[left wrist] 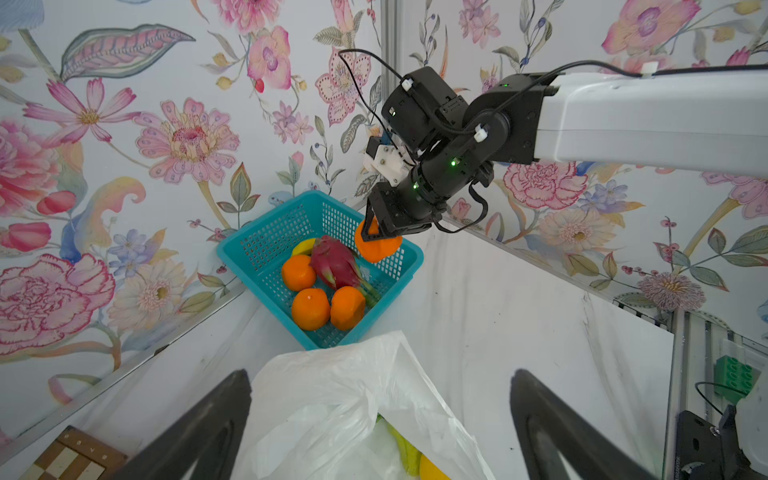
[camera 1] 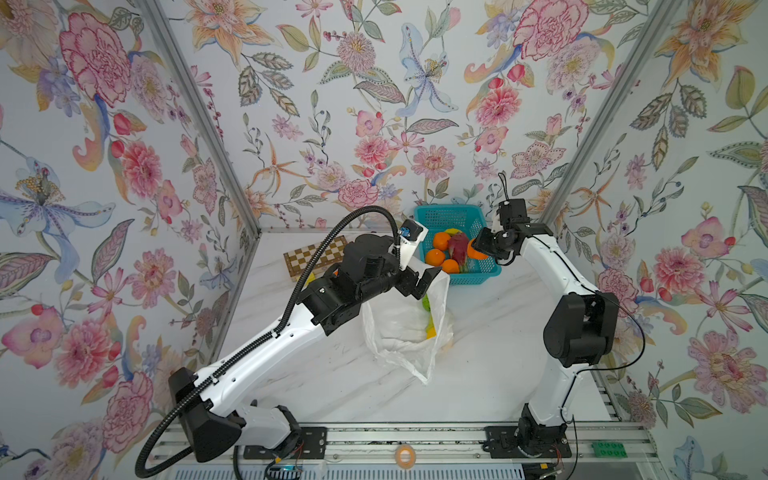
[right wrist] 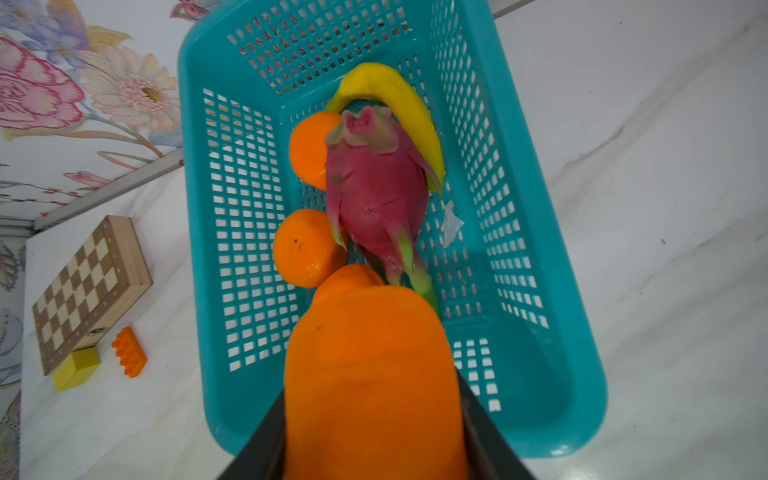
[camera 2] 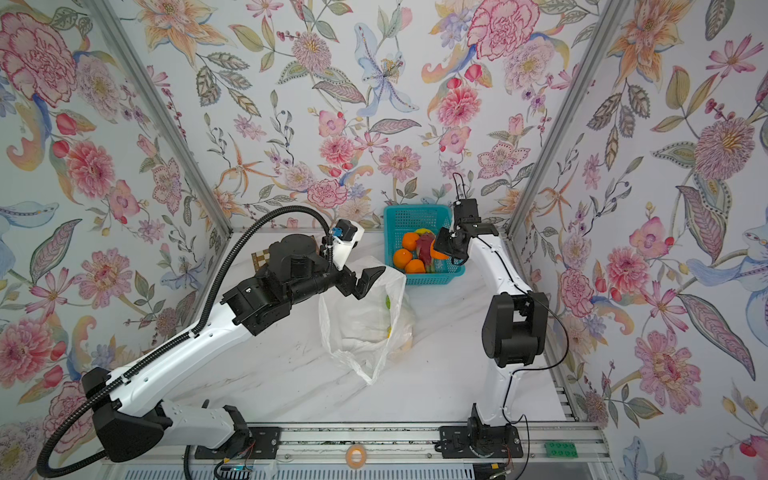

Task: Untie the knot of the plastic bag and take out the fruit
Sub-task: 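Carry the orange into the teal basket with the right gripper and release it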

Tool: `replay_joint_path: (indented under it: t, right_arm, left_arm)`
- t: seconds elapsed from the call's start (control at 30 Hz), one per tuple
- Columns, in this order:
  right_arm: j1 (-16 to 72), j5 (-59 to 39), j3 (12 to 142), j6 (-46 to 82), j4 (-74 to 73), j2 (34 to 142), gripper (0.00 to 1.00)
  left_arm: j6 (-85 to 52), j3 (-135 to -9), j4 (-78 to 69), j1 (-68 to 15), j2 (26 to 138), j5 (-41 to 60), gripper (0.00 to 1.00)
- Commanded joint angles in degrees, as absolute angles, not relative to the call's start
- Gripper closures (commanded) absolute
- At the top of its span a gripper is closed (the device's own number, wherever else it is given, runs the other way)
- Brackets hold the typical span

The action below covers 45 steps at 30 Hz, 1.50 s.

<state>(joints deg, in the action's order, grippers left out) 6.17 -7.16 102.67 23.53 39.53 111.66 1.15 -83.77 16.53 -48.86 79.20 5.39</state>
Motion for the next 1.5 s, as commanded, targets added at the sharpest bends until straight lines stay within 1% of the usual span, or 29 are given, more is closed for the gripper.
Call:
replay_joint_path:
  t: [0.0,0.5,0.63,0.73,0.83,0.93,1.07,1.3,1.47]
  right_arm:
    - [5.4,-5.1,106.3,21.8,43.9,115.5,0.63]
    - [4.7,-3.5,119.5,20.5,49.6,132.4,0.62]
    - [4.7,-4.0,123.0,20.2,51.7,135.0,0.55]
    - [4.8,-4.8,125.5,19.5,53.8,135.3,0.43]
    - [5.1,-4.6,126.1,19.0,54.3,133.2,0.34]
    - [5.3,-3.7,125.9,18.7,54.6,130.2,0.29]
    - [5.6,-3.6,125.0,18.5,54.7,125.0,0.27]
    - [8.4,-4.9,121.2,19.0,54.6,113.0,0.21]
    - [12.2,-4.4,114.6,20.5,53.4,103.6,0.19]
  left_arm:
    - [-1.4,-86.9,23.9,-49.4,80.7,2.6,0.01]
    - [-3.2,-88.8,27.3,-49.7,81.1,2.2,0.01]
    - [-3.0,-88.3,27.2,-49.7,80.9,1.9,0.01]
    - [-2.9,-87.8,27.1,-49.7,80.7,1.6,0.01]
    - [-3.0,-86.9,26.3,-49.7,80.4,1.4,0.01]
    - [-3.6,-86.1,25.4,-49.8,80.3,1.1,0.01]
    - [-4.2,-85.1,25.1,-50.1,80.4,1.3,0.02]
    - [-5.6,-81.5,23.4,-51.2,79.5,1.0,0.13]
    - [-8.0,-77.4,21.5,-52.1,78.3,2.4,0.18]
